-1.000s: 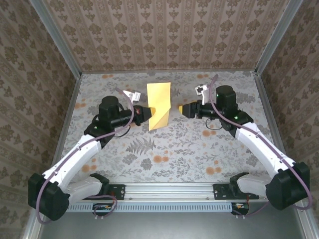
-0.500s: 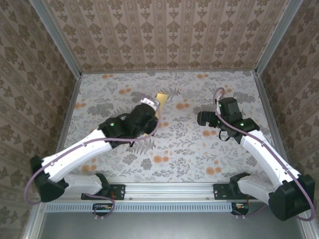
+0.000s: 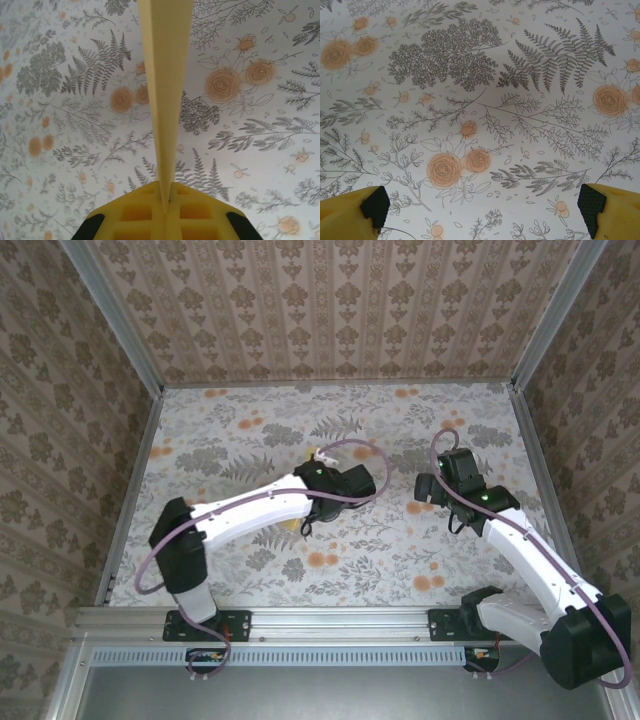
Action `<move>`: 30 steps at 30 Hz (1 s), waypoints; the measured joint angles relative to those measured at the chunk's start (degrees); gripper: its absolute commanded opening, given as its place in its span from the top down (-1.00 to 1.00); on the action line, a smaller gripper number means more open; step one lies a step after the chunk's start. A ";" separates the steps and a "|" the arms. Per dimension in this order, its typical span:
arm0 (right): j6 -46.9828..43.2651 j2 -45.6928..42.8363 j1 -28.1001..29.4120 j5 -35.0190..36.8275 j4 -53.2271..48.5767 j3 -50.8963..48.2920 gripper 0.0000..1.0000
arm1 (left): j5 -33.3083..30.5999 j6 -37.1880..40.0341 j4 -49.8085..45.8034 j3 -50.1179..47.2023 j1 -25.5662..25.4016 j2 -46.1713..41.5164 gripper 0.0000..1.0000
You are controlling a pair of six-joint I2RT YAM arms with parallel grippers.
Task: Fold a paper plane with a square sheet of paper (fold left side to right side)
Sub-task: Turn over the paper at the center of the table.
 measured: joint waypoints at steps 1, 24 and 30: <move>0.00 0.00 0.00 0.00 0.02 -0.11 -0.99 | 0.50 -1.20 -1.11 2.16 0.00 2.25 1.00; -0.02 0.00 -0.11 -2.14 0.63 -0.96 -0.99 | 25.11 -3.30 4.31 9.49 5.99 19.34 1.00; -0.02 0.15 -0.22 -3.65 0.66 -0.96 -0.99 | 32.63 -1.25 11.13 6.60 7.98 19.34 0.70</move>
